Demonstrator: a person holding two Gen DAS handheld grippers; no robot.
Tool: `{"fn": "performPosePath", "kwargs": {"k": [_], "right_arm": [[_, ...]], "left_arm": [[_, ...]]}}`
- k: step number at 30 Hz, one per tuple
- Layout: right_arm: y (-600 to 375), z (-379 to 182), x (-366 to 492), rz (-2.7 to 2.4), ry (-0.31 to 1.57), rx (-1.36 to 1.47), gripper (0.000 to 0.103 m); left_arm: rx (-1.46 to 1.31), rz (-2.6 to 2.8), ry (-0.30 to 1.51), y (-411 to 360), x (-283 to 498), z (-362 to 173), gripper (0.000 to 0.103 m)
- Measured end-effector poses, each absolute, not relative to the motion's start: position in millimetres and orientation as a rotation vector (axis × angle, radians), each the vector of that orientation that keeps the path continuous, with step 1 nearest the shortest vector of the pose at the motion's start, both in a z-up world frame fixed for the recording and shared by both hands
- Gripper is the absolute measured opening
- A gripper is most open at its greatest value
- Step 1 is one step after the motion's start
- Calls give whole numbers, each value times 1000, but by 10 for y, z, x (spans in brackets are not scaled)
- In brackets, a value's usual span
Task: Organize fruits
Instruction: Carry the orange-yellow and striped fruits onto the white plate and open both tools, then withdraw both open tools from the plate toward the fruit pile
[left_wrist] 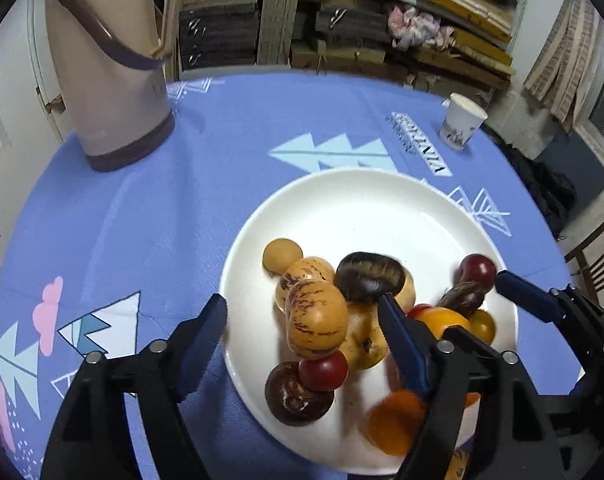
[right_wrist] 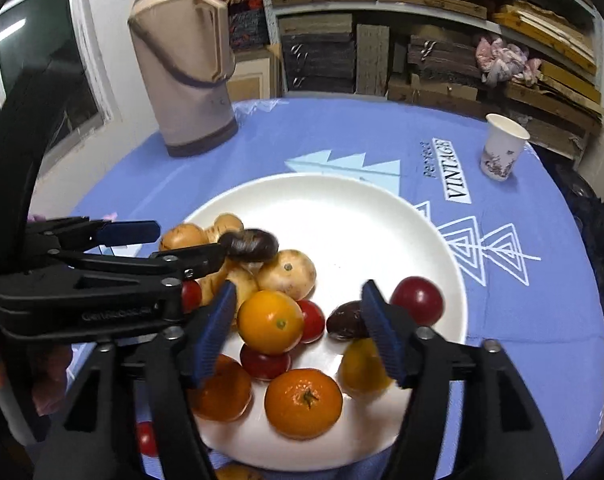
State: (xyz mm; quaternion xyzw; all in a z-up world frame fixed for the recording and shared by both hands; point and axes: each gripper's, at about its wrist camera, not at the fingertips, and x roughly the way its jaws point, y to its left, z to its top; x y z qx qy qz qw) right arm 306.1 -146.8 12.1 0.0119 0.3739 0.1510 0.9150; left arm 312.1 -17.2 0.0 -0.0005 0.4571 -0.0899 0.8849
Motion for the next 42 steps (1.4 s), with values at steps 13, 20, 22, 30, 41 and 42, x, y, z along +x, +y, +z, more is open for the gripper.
{"fn": "performPosePath", "kwargs": {"k": [13,20,22,30,41,42], "right_arm": [[-1740,302,2487,260,711,89,84],[-1811,181,2044,269,735,126,86],[-1773,142,1941,279,737,114,92],[-1515,-66,1690,329,774,46,93],[-1438,-301,1755,370,852,50,81],[-1427,-323,1759,370,857,46,81]], "left_arm": [[55,-219,911,-185,2639,142,82],[64,-245,910,-164,2254,79,82],[86,-253,909,-179,2163,58,82],[92,-250,944,-120,1870,-170,83],[55,-235,1000,63,1756,-403,83],[56,-232,998,80,1746,-403,83]]}}
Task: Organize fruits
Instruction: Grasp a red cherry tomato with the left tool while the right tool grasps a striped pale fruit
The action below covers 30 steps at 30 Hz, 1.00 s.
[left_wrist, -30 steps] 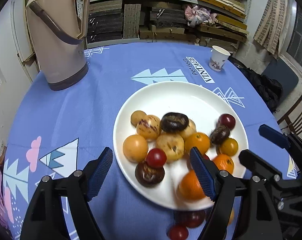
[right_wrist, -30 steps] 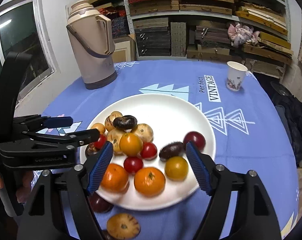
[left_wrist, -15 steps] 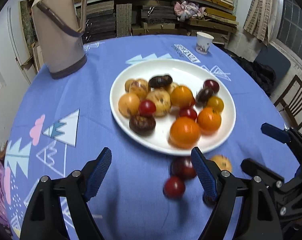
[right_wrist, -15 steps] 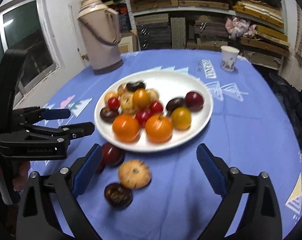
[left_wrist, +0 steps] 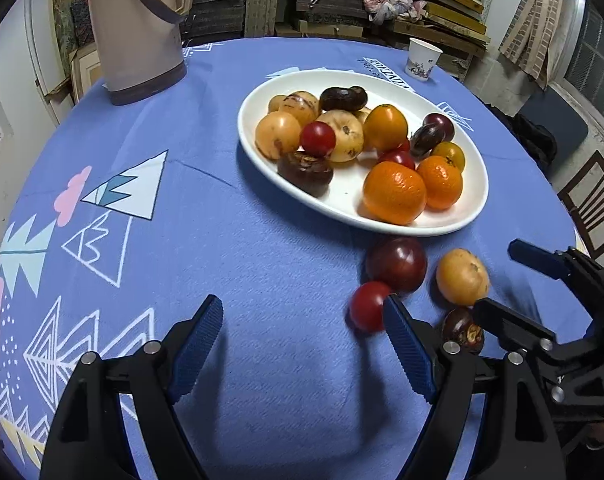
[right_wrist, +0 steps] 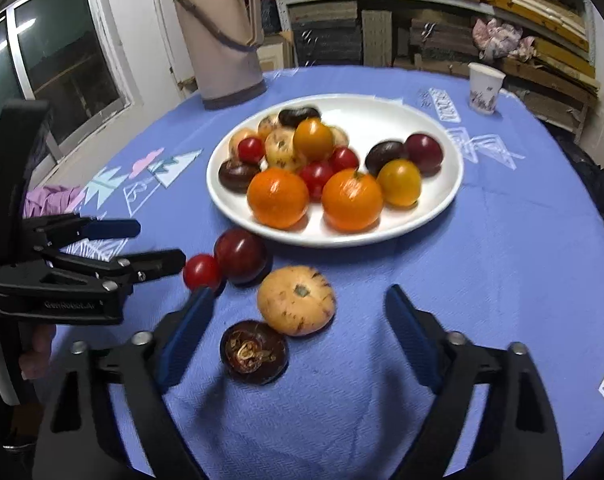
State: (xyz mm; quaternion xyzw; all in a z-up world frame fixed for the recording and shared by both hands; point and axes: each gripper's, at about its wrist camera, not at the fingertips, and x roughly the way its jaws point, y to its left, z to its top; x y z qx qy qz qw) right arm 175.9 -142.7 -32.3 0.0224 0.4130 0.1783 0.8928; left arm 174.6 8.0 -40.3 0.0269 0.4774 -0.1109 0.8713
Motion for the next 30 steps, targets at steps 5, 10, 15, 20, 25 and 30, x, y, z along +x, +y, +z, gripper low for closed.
{"fn": "performPosePath", "kwargs": {"k": [5,10,15,20,25,30], "right_arm": [[-1345,-412,1802,371,882,39,81],[-1363,-496,1881,400,918,93,63],[-1422,-544,1901,400,929,125,50],[-1529,-531,1881,384,908,151,47],[-1710,-484,1817,361,888,174,47],[-1839,-519,1790,357,897,206,47]], "left_arm": [[64,-218,997,148,1723,-418,83],[72,-216,1009,154,1730,-456,83],[79,-223,1017,117,1742,-479,83],[86,-235,1017,70,1745,-480,83],[114,-267,1014,-39,1710,-477,84],[131,-297,1016,-174,1702,-496,84]]}}
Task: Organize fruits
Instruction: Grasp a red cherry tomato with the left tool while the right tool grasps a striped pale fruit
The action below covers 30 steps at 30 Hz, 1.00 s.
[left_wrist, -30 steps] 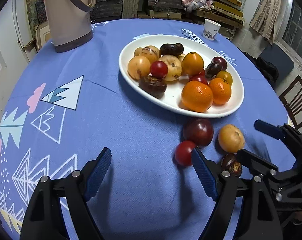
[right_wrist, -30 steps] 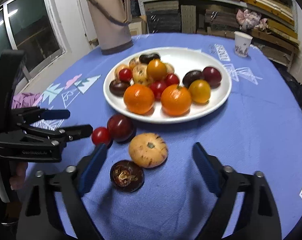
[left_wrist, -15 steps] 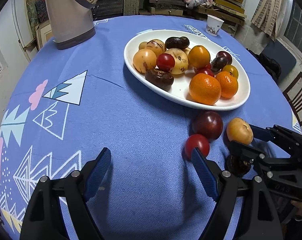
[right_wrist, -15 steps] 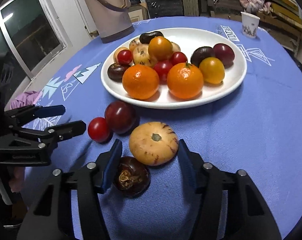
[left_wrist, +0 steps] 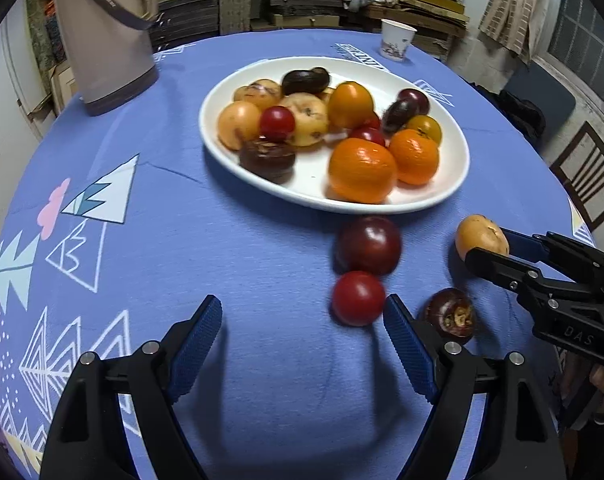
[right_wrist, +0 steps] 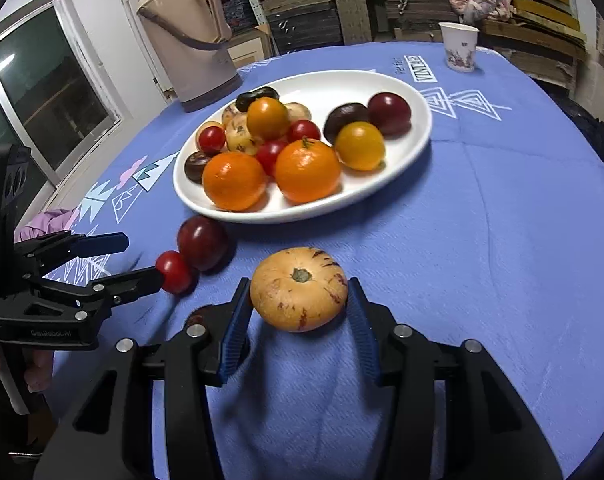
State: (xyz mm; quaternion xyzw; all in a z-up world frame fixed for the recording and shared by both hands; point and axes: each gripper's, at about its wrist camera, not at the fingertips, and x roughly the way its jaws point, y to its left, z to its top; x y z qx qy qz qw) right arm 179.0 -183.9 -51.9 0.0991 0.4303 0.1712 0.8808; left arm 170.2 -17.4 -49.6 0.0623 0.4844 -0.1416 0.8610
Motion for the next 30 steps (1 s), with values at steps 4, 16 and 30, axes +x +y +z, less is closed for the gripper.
{"fn": "performPosePath", "kwargs": {"k": [4,16,30], "right_arm": [[-1829,-506,1775,367,887,206,47],[-1831,-505,1763,375,884,221,47],[-1756,-477,1756,364,889,176,47]], "left_arm": [[120,-313,1019,-224,1735,-530,84],[141,-308,1044,-270,1850,-673,54],[105,-333,1038,-134,1779,-649,30]]}}
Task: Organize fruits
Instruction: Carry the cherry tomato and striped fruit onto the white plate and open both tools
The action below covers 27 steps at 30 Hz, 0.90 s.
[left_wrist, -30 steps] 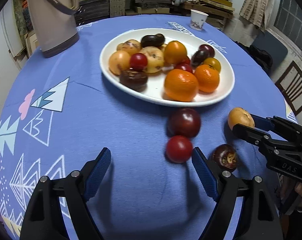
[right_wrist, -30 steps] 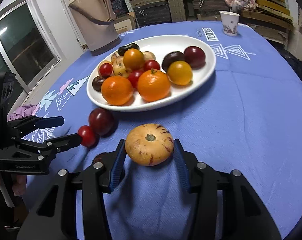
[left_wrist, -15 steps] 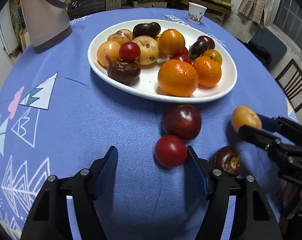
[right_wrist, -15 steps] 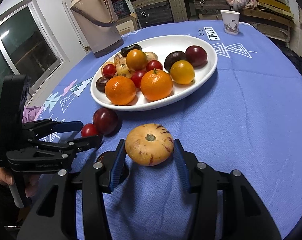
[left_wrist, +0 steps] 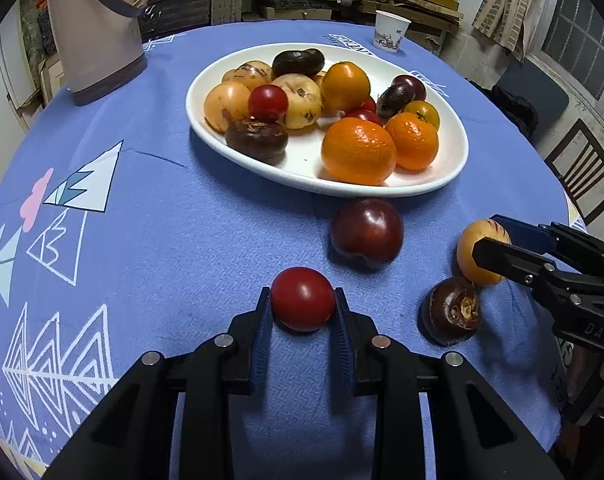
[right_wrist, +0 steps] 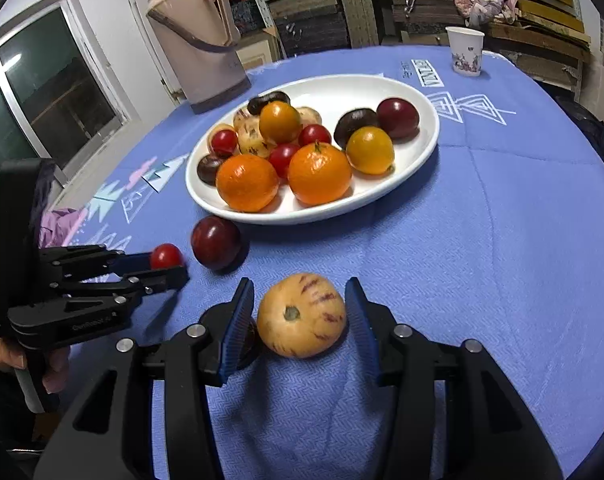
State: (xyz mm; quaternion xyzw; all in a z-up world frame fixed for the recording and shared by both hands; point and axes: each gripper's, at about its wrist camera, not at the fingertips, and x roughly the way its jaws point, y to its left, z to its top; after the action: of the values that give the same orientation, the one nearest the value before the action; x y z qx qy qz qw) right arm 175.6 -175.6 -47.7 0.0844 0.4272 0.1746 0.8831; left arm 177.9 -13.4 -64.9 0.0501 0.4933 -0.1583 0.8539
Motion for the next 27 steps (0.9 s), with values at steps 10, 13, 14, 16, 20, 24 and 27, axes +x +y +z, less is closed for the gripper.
{"fn": "performPosePath", "kwargs": {"k": [10,13,14,16,20,24,27], "right_arm": [[-1653,-560,1816,333,938,116,46],[-1591,-545,1766,317,929,75,45],[-1593,-539,1752,318,925,81,45],[-1613,-525,1747,316,921,89,45],[-1680,-450,1734,314,899,112,45],[-1715,-343,1741,325,875,127,45],[-1734,-227,1747,330,849,131,45]], "left_arm": [[93,-336,1034,-126,1805,-655,30],[87,-335,1032,-119,1811,-655,30],[84,-336,1030,-116,1810,-655,30],[83,-338,1027,-111,1801,-653,30],[77,-342,1025,-95,1784,-621,30],[79,-350,1002,-94,1743,-510,30],[90,-354,977,-113,1710,-416,30]]}}
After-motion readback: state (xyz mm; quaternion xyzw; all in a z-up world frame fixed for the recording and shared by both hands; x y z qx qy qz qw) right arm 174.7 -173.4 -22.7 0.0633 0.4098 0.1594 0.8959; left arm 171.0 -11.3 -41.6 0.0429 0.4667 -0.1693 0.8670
